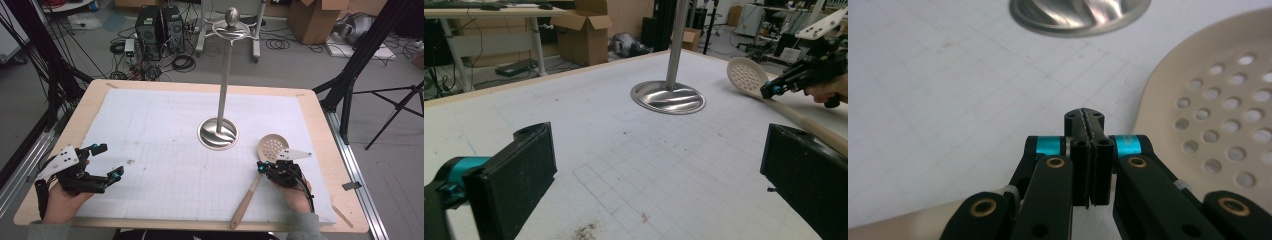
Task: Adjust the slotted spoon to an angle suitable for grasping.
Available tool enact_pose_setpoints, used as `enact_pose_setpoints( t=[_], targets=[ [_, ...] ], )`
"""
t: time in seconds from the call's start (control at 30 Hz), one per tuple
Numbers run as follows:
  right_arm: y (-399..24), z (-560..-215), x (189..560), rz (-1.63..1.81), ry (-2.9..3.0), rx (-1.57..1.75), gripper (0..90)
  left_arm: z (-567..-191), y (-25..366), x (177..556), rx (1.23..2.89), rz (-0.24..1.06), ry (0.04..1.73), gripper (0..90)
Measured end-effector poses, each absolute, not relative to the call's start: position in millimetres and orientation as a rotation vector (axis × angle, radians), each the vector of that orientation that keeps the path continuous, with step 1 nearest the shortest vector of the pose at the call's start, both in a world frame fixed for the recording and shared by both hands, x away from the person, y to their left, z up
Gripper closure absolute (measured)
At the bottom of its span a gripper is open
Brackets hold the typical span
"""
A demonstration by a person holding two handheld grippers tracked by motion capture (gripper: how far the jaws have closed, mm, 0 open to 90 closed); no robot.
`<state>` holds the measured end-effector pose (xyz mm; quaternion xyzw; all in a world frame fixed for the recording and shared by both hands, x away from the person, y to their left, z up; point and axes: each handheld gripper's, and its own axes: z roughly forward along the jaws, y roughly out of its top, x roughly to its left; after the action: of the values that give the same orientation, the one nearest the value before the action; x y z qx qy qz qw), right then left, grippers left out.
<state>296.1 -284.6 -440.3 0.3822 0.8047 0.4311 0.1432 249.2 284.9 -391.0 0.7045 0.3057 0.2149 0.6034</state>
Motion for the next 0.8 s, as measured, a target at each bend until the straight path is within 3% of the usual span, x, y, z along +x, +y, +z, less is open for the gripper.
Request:
enact_pose_setpoints(
  t=[0.43, 0.8],
  targets=[
    [-285, -432, 222, 1.353, 2.347, 0.882, 90.0, -392, 276, 251, 1.637, 0.501, 0.694, 1.8],
    [-267, -439, 197, 1.325, 2.437, 0.807, 89.9, -393, 275, 254, 1.641, 0.497, 0.694, 1.7]
  ],
)
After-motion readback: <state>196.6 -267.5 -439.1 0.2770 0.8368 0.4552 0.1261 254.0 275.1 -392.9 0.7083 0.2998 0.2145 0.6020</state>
